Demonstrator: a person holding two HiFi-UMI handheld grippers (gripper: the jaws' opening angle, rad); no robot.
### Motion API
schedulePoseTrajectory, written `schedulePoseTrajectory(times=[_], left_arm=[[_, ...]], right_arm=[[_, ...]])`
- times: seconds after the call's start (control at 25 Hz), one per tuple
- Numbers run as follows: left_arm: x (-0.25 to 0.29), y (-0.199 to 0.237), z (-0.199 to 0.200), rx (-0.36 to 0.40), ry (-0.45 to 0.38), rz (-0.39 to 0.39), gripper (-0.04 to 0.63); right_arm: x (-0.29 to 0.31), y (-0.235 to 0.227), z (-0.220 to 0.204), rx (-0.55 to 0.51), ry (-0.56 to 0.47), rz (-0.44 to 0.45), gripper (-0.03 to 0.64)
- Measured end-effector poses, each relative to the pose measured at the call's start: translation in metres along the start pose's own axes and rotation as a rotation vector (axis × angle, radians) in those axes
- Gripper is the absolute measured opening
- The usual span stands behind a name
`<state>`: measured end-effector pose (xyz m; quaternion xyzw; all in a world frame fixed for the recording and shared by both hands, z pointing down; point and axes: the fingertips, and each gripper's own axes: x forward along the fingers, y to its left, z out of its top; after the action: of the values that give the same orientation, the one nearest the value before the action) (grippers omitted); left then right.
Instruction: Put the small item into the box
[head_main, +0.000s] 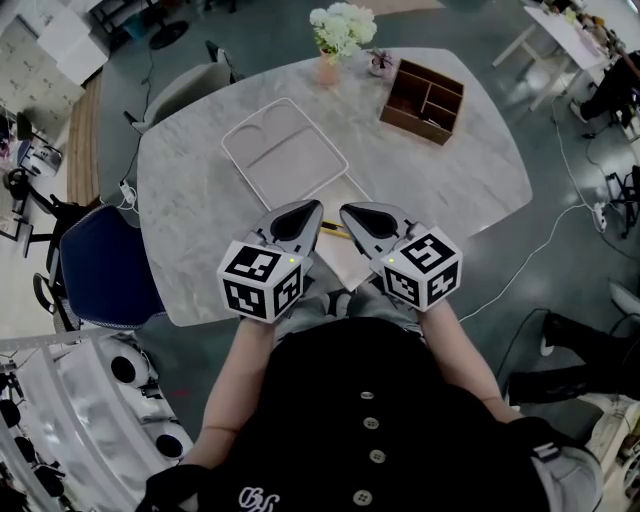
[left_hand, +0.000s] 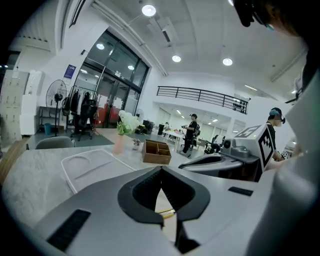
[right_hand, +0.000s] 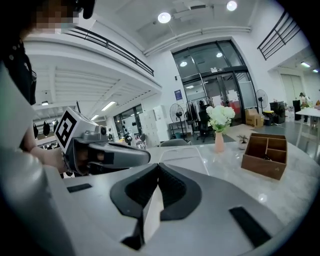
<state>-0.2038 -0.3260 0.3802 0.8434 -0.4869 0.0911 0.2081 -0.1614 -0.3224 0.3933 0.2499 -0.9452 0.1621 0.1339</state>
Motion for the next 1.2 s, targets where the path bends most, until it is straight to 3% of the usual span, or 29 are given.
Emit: schedulePoseTrajectory(times=[0.52, 1.2], left_arm=[[0.005, -0.006, -0.037, 0.002, 0.135, -0.019, 0.018], [-0.002, -0.008, -0.046, -0.020, 0.155, -0.042, 0.017]], right_arm=[[0.000, 0.004, -0.023, 0.013, 0.078, -0.005, 0.005], [0.000, 0.013, -0.029, 0.011, 0.099, 0.002, 0.005]])
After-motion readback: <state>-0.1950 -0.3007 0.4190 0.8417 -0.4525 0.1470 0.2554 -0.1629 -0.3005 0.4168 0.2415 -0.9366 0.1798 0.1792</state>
